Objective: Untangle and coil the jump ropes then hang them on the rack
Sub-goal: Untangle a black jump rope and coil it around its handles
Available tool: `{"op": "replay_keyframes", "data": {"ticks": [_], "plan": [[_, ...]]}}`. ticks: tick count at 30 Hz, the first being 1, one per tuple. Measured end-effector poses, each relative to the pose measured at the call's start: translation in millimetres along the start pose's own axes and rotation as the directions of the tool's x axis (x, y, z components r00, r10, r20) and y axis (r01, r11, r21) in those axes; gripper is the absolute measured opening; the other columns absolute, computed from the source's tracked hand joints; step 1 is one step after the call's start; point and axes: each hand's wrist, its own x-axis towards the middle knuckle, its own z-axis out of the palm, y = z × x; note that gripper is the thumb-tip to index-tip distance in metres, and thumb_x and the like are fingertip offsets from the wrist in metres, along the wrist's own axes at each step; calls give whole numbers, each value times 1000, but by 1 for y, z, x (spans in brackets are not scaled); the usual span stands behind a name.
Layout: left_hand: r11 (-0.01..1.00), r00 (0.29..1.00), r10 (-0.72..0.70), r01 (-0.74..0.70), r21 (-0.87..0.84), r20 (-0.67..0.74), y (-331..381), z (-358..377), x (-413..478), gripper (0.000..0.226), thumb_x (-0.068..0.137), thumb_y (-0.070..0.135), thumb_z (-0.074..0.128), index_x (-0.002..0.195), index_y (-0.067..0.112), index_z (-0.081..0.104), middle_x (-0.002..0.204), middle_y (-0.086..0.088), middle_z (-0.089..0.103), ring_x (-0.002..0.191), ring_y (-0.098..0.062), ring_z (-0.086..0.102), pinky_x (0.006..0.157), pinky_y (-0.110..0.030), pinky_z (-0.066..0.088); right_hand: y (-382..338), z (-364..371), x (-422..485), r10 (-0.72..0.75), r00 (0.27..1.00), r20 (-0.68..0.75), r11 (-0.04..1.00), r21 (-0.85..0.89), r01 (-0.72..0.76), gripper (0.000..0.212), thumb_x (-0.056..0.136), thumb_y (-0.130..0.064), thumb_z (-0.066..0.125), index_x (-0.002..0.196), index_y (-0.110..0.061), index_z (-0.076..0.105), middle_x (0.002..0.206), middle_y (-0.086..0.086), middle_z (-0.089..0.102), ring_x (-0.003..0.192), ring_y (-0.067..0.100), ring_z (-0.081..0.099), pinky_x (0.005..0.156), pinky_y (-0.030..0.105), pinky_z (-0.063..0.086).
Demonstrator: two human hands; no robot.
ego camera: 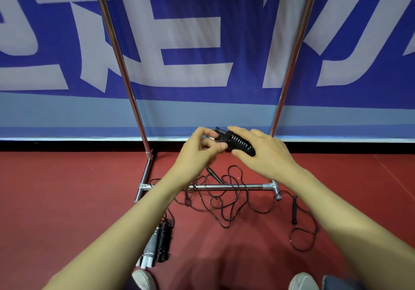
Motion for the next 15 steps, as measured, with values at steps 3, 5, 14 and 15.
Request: {"op": "replay_keyframes", "data": {"ticks": [3,5,14,15], "plan": [[992,997,-46,52,-116,60,1,1,0,10,92,14,62,96,8,55,65,-2,63,49,-10,45,53,-20,38,-3,-2,3,24,996,-88,994,113,-14,54,92,-49,52,142,-50,32,99,-8,54,98,23,59,83,37,47],[994,996,-10,20,-111,87,2,5,-3,12,96,17,56,100,8,63,66,-2,62,51,-9,46,55,-19,41,-4,-3,3,63,990,-129,979,201,-36,51,90,-48,55,139,-48,37,105,-7,60,100,22,59,86,38,48],[988,992,-60,75,-137,111,-6,0,-2,24,100,21,48,100,8,68,63,7,47,53,-7,32,53,-20,29,9,-22,5,190,976,-109,807,583,-92,36,87,-34,68,118,-43,53,70,-7,53,57,15,51,63,37,49],[986,992,-65,80,-149,107,-8,-2,0,22,99,19,49,100,9,68,64,7,49,54,-7,34,54,-19,29,9,-24,3,173,982,-76,772,630,-87,35,87,-32,68,117,-44,54,72,-4,53,56,15,51,59,37,51]]}}
